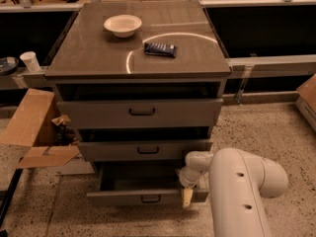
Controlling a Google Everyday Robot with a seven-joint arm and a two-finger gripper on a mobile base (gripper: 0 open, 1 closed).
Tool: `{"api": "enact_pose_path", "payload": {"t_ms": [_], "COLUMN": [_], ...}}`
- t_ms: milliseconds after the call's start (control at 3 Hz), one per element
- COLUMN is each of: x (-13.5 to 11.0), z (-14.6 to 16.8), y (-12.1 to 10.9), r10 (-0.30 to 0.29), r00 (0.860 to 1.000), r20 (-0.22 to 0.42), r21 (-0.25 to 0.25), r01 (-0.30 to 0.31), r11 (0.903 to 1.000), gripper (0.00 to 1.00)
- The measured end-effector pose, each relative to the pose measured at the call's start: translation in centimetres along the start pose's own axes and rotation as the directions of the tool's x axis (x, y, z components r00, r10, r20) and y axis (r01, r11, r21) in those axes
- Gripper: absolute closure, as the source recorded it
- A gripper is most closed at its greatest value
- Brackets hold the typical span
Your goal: Open bottom drawer
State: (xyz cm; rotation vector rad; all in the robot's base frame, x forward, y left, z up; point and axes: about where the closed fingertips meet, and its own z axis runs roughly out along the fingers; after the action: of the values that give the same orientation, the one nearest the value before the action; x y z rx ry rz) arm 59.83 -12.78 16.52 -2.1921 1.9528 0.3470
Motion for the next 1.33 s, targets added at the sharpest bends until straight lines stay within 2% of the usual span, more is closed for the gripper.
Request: {"api": "enact_pose_path", "payload": {"t_ms": [333, 667, 1000, 1333], "x": [-0.3, -0.3, -0.3, -0.4], "z": [0.4, 1.5, 2.7, 2.3], "y": [1.2, 4.3, 8.4, 8.5], "r10": [-0.014, -0.023, -0.018, -0.018], "r00": [1.0, 0.999, 0.999, 0.999], "r20": [0.002, 0.024, 0.045, 0.045], "r21": [-0.024, -0.05, -0.078, -0.079], "r01": [0.014, 0.024, 0.022, 0.022], "r11": [0.9996, 0.9985, 0.9967, 0.9967], "gripper": [0.0, 0.0, 0.08, 0.26]}}
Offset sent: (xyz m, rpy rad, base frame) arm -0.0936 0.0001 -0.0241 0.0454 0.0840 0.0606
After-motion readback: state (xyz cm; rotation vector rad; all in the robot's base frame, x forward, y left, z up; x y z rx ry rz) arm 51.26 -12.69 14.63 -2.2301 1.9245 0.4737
